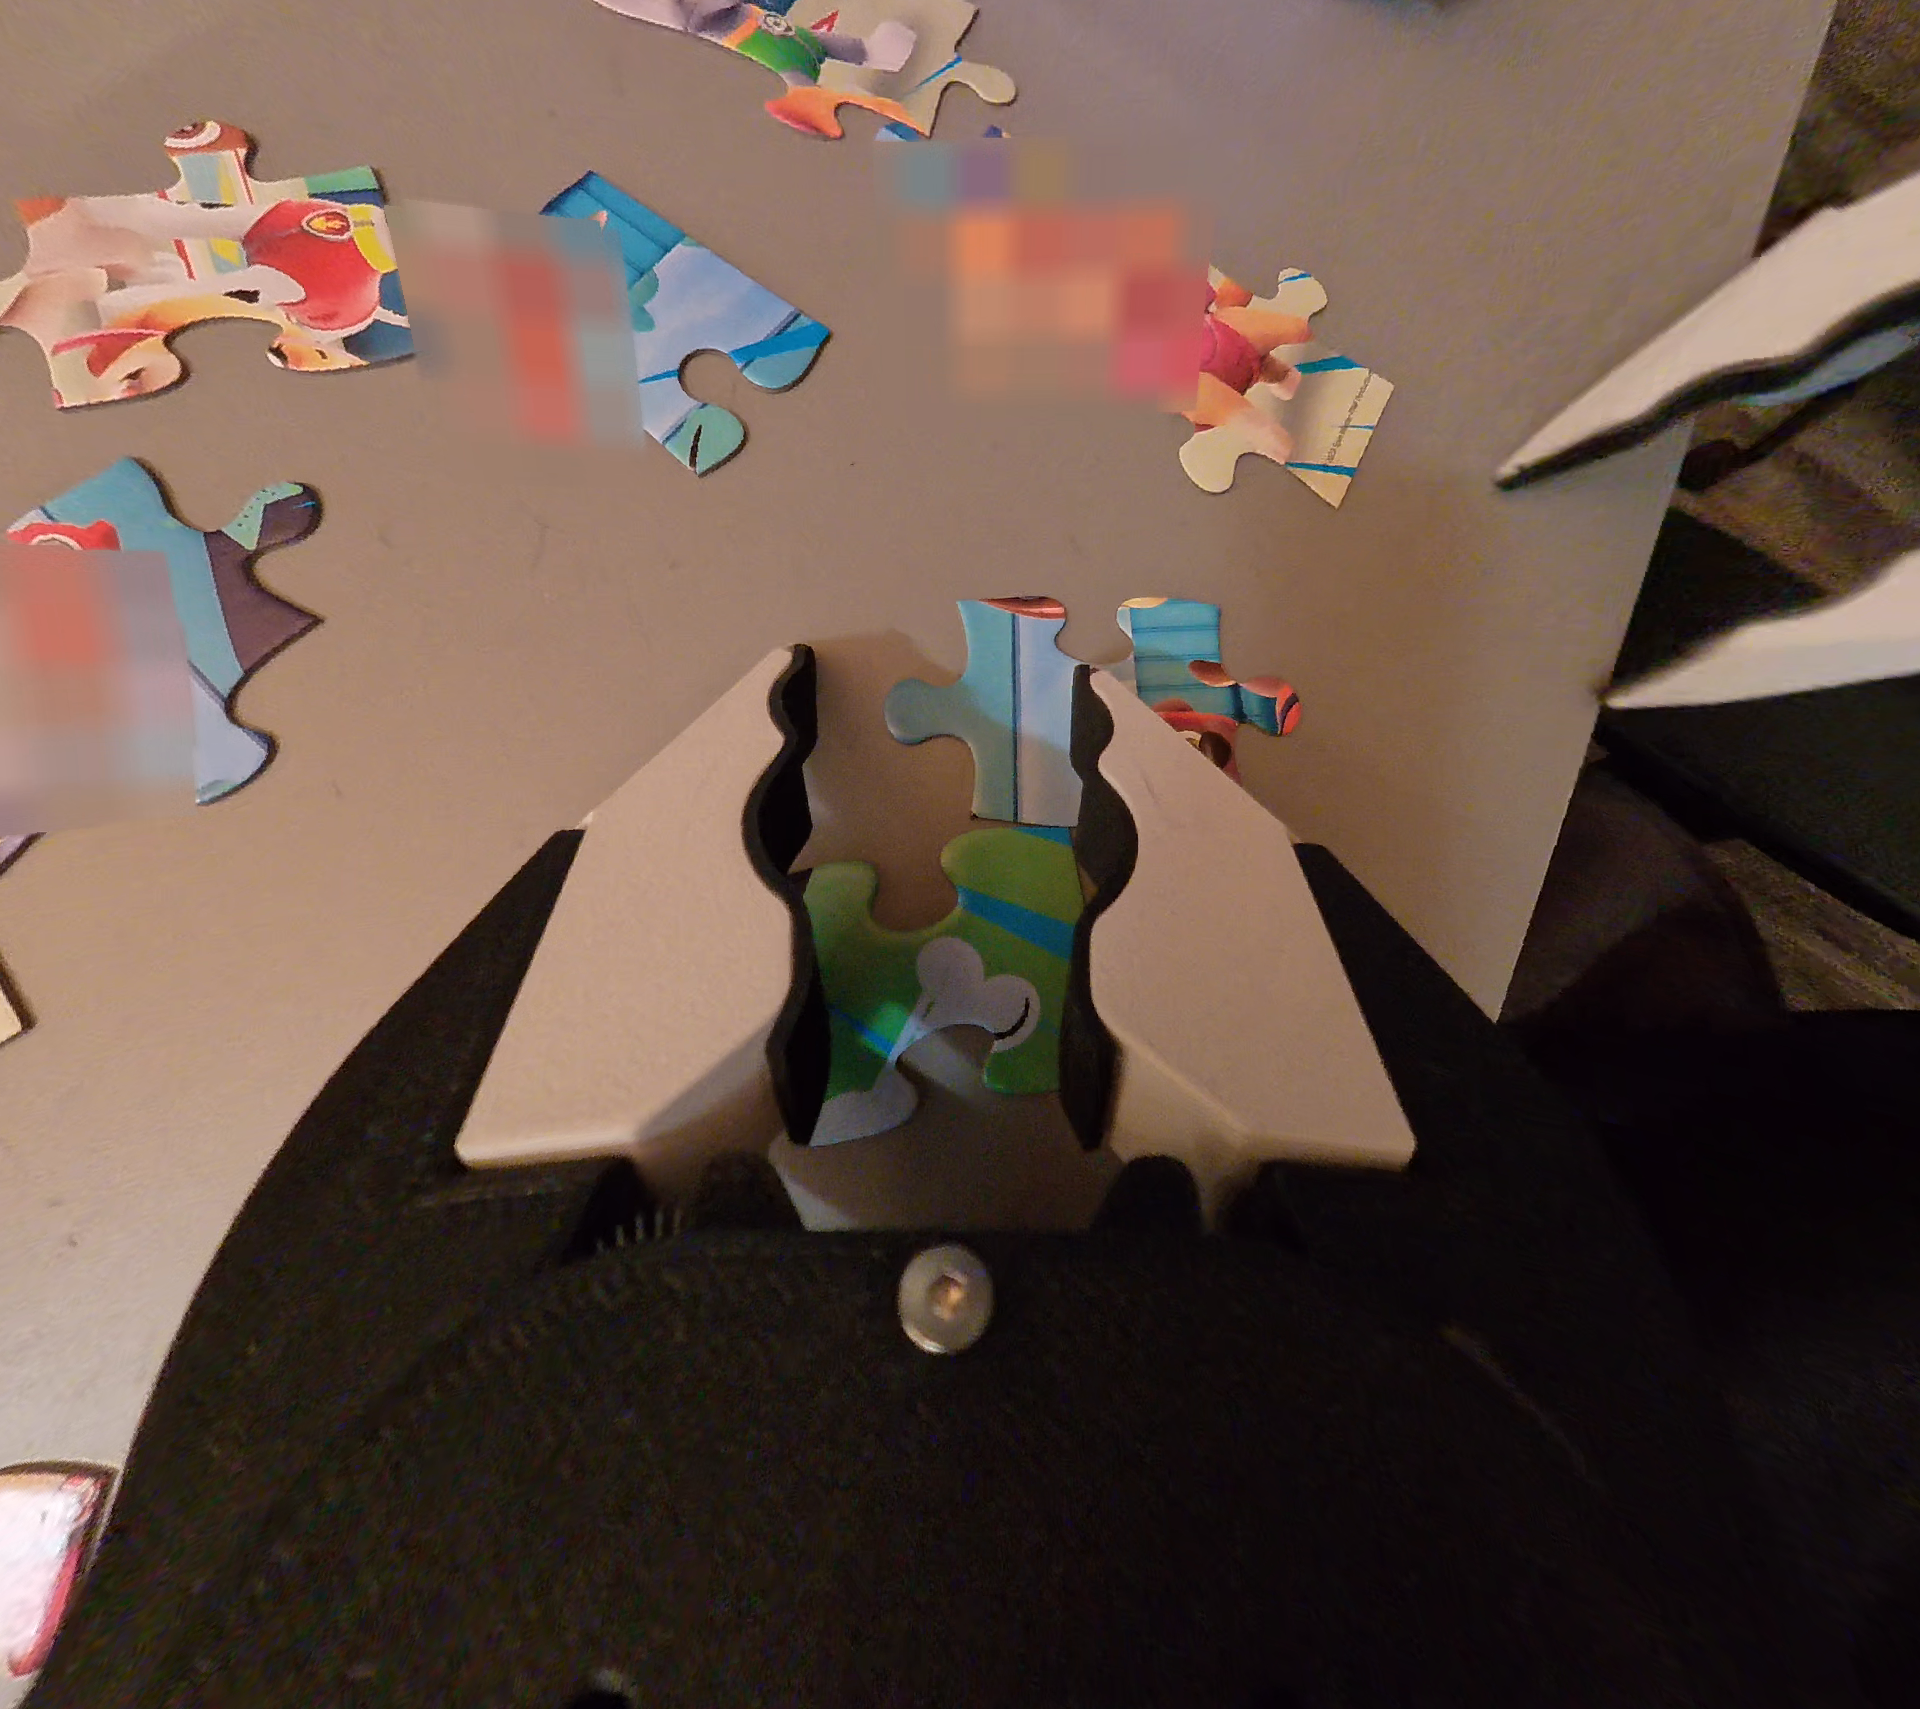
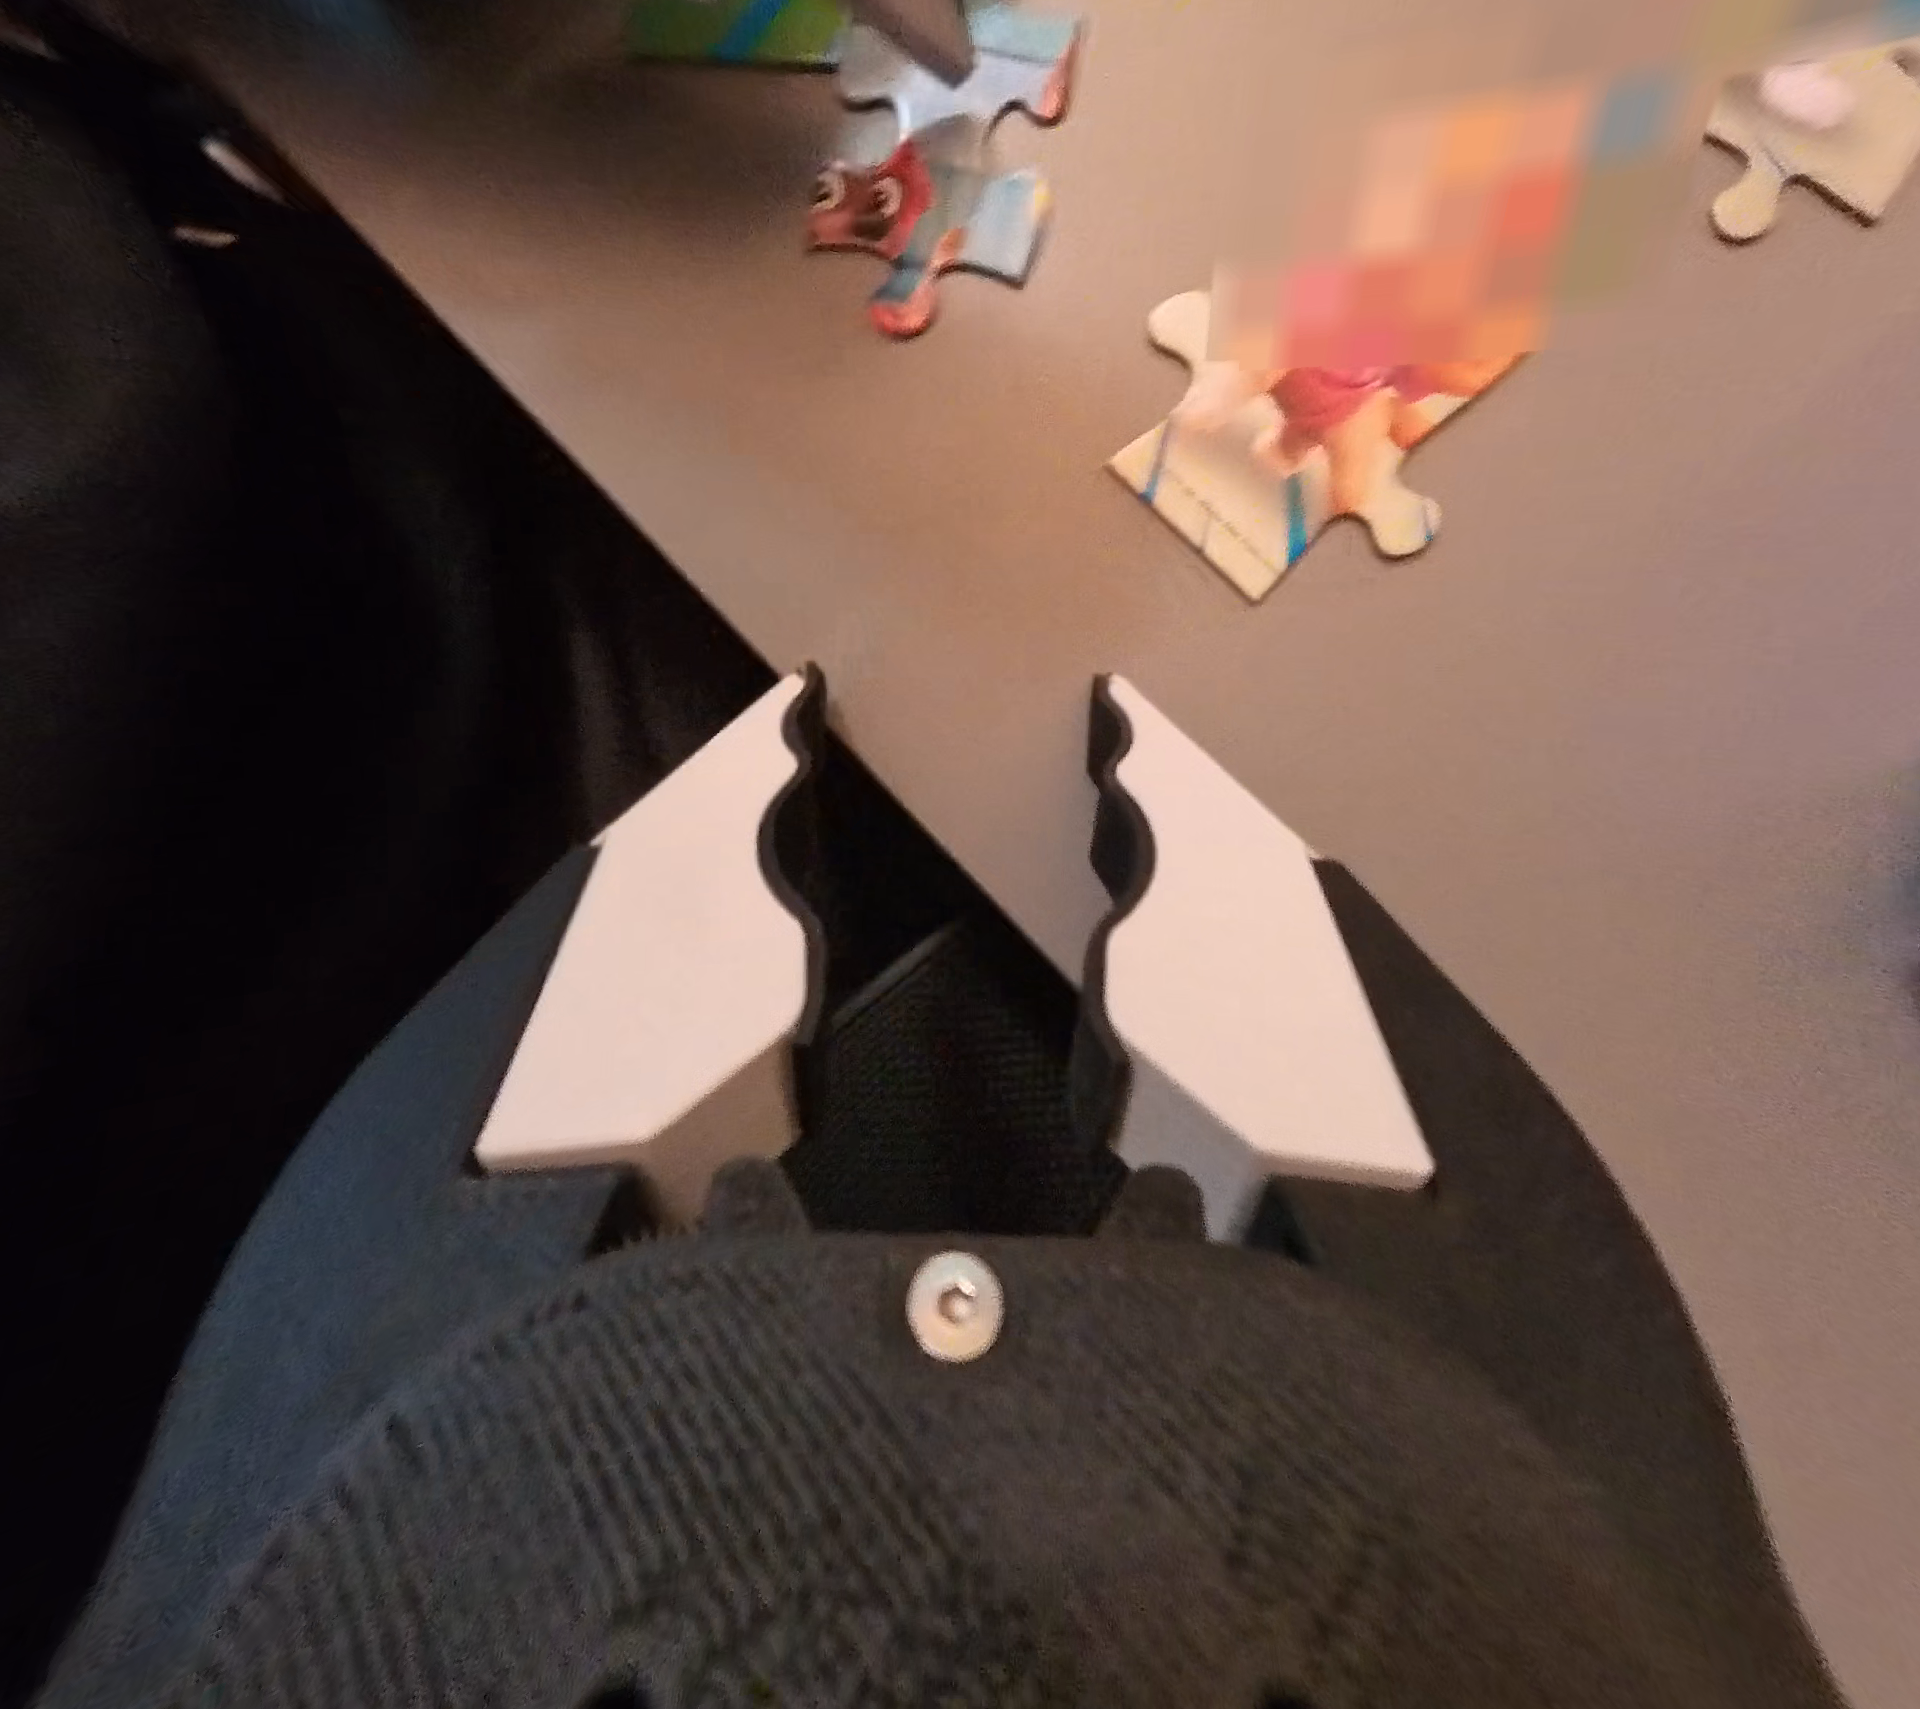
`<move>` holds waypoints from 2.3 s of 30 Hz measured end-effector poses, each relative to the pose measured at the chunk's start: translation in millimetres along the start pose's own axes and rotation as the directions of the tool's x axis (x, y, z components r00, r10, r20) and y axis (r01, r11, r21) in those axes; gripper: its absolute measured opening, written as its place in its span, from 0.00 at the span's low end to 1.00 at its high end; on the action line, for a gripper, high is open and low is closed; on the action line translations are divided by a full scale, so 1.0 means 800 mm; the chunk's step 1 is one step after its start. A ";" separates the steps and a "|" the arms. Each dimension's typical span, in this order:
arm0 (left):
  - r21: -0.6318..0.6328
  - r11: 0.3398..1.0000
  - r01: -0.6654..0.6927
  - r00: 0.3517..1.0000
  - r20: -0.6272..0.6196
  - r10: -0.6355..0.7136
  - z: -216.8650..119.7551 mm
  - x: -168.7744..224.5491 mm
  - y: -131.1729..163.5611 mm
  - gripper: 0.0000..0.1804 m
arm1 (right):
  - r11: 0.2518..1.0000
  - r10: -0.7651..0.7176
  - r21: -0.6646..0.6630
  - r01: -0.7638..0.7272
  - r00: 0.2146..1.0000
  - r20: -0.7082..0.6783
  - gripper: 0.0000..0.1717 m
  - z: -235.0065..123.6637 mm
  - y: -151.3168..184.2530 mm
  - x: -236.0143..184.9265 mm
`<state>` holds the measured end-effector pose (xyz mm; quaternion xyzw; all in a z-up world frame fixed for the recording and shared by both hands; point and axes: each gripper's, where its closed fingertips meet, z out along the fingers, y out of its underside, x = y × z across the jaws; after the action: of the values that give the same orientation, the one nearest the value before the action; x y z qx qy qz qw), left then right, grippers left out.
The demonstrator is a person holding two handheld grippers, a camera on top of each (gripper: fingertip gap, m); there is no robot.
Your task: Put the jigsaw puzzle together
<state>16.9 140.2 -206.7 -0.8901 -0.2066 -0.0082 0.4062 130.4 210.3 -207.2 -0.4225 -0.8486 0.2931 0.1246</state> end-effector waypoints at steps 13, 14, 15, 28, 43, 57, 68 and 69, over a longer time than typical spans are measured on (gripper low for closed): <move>-0.004 0.998 -0.062 0.998 0.010 0.062 -0.022 0.027 0.010 0.26 | 0.965 -0.069 0.262 0.021 0.982 0.178 0.53 0.023 -0.044 0.009; -0.003 0.999 -0.052 0.999 0.003 0.052 -0.023 0.029 0.012 0.26 | 0.968 -0.058 0.252 0.009 0.980 0.189 0.53 0.021 -0.042 0.006; -0.001 0.999 -0.042 0.999 -0.005 0.042 -0.024 0.031 0.014 0.26 | 0.971 -0.058 0.238 0.012 0.981 0.186 0.52 0.018 -0.037 0.001; -0.007 0.998 -0.063 0.997 -0.033 0.063 -0.017 0.059 0.016 0.26 | 0.852 -0.474 0.156 0.500 0.863 -0.174 0.45 -0.009 0.004 -0.037; -0.048 0.992 -0.120 0.993 -0.011 0.120 -0.007 0.067 0.026 0.28 | 0.718 -0.625 0.057 0.694 0.679 -0.385 0.01 -0.026 -0.021 -0.030; -0.074 0.983 -0.170 0.983 -0.087 0.163 -0.006 0.082 0.031 0.26 | 0.663 -0.624 0.136 0.737 0.643 -0.444 0.00 -0.030 -0.061 -0.030; -0.097 0.984 -0.152 0.987 -0.057 0.147 -0.014 0.064 0.034 0.23 | 0.653 -0.644 0.199 0.730 0.675 -0.360 0.00 -0.013 -0.047 -0.063; -0.099 0.984 -0.149 0.988 -0.048 0.145 -0.014 0.061 0.034 0.23 | 0.649 -0.653 0.192 0.736 0.669 -0.354 0.00 -0.010 -0.046 -0.063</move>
<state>73.8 133.6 -209.7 -0.9221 -0.1313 -0.0070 0.3638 141.3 156.3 -177.2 -0.0693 -0.8628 0.2988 0.4018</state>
